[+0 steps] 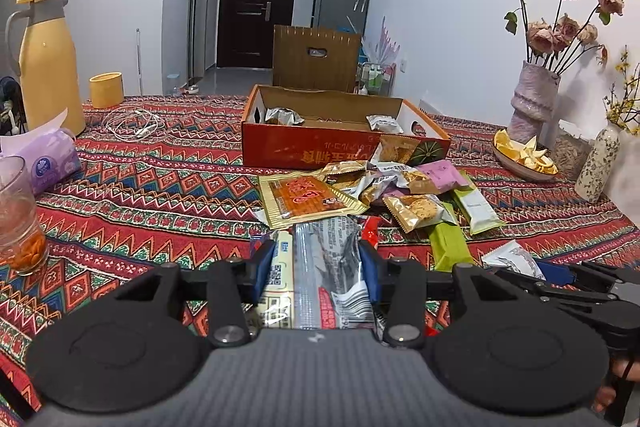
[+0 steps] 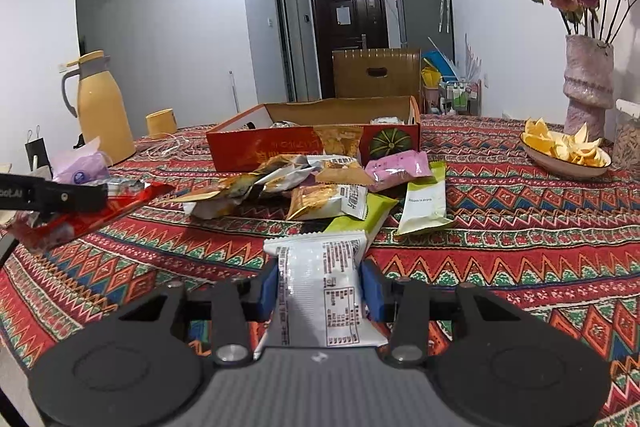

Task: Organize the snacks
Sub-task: 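Lower both held packets into the open box and open both tools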

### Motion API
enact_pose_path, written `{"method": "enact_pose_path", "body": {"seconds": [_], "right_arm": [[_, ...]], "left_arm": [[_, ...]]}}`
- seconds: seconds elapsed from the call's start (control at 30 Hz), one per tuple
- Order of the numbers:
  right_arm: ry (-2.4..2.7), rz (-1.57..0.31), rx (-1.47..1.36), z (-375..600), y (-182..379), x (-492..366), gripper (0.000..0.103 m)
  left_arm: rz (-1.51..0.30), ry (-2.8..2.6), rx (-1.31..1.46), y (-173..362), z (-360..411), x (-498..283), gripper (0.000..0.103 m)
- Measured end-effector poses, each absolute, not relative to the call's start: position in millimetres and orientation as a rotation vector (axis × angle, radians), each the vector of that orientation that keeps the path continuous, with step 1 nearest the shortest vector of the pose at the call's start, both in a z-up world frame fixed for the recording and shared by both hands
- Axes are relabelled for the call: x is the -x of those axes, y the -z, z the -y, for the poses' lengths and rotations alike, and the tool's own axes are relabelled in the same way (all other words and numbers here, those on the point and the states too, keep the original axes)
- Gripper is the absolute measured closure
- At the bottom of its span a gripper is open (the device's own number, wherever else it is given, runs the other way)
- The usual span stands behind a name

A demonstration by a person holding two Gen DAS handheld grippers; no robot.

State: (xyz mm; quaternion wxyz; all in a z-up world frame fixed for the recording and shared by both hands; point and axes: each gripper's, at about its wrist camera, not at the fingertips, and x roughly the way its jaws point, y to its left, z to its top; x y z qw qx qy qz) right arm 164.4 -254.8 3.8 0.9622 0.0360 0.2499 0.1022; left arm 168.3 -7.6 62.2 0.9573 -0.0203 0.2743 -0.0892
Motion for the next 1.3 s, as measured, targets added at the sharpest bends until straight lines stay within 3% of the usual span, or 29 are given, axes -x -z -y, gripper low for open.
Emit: {"method": "enact_pose_path", "body": {"seconds": [0.4,0.8,1.1,1.3], "right_arm": [[-0.2,-0.487,-0.058,257.7,-14.5,-168.6,0.06],[-0.315,-0.352,-0.021,276.9,-104.9,-311.3,0.06],[-0.264,-0.562,-0.086,263.4,-83.5,-521.6,0.06],[-0.189,-0.741,-0.058,235.7,-33.3,-626.8,0.06]], "left_arm": [[-0.507,0.202,0.046,-79.5,0.1,-184.7,0.059],[-0.338,0.193,0.004,-150.5,4.8,-349.3,0.059],[-0.507,0.056,-0.046,-80.5,35.7,-508.8,0.059],[-0.6,0.073,-0.129,-36.8,47.3,-538.9,0.058]]}}
